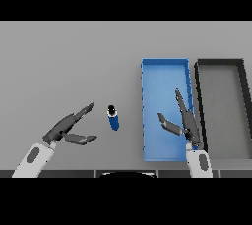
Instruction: Pick up the blue pipe and place it into the blue bin.
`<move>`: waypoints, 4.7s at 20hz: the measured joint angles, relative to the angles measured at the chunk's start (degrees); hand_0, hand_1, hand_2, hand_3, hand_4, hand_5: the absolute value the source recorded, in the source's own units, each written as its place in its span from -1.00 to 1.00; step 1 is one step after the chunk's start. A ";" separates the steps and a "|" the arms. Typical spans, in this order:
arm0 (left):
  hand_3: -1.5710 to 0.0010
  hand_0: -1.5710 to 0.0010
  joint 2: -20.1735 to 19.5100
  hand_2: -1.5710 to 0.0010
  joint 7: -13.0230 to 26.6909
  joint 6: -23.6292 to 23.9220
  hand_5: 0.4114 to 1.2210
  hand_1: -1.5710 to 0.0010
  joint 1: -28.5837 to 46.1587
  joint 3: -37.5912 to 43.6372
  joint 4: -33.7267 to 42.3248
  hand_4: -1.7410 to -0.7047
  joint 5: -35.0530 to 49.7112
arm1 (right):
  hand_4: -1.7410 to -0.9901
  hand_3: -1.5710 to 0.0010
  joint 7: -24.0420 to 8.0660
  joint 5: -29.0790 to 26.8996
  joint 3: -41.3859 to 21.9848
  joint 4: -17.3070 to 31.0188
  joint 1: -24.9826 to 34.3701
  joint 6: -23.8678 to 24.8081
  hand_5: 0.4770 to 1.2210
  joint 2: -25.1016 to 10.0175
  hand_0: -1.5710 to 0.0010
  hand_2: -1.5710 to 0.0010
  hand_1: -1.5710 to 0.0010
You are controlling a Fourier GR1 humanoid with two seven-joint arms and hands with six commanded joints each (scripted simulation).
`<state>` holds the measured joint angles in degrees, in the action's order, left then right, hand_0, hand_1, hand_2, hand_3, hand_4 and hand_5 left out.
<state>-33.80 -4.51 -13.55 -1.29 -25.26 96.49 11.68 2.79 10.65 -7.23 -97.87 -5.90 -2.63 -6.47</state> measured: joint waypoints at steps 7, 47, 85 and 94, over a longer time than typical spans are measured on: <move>1.00 1.00 7.75 1.00 1.42 2.14 -0.86 1.00 -3.28 -4.24 -4.83 0.03 -4.86 | 0.36 1.00 0.18 0.01 -0.29 -2.00 -1.76 0.13 -0.61 0.23 1.00 1.00 1.00; -0.90 -0.99 25.49 -0.99 0.82 6.06 0.99 -0.99 -13.49 -8.85 -6.36 -0.99 -5.92 | 0.62 1.00 2.10 -0.93 1.55 -1.24 -2.34 -0.29 -0.65 -1.24 1.00 1.00 1.00; -0.31 -0.50 27.46 -0.35 2.59 -1.24 1.00 -0.37 -12.91 -5.91 -5.60 -0.89 -11.71 | 0.08 0.62 -23.14 -28.22 -14.61 -5.95 34.09 -29.03 -0.92 -4.80 0.56 0.52 0.52; -0.67 -0.74 29.48 -0.60 7.93 -3.39 1.00 -0.71 -11.04 -4.28 -5.21 -0.89 -12.93 | -0.23 -0.68 -18.92 -36.37 -17.52 -2.62 36.49 -29.60 0.32 -3.66 -0.77 -0.78 -0.77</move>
<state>-4.32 3.41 -16.94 -12.33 -29.54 91.28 -1.25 -16.13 -25.72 -24.75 -100.49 30.58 -32.23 -10.13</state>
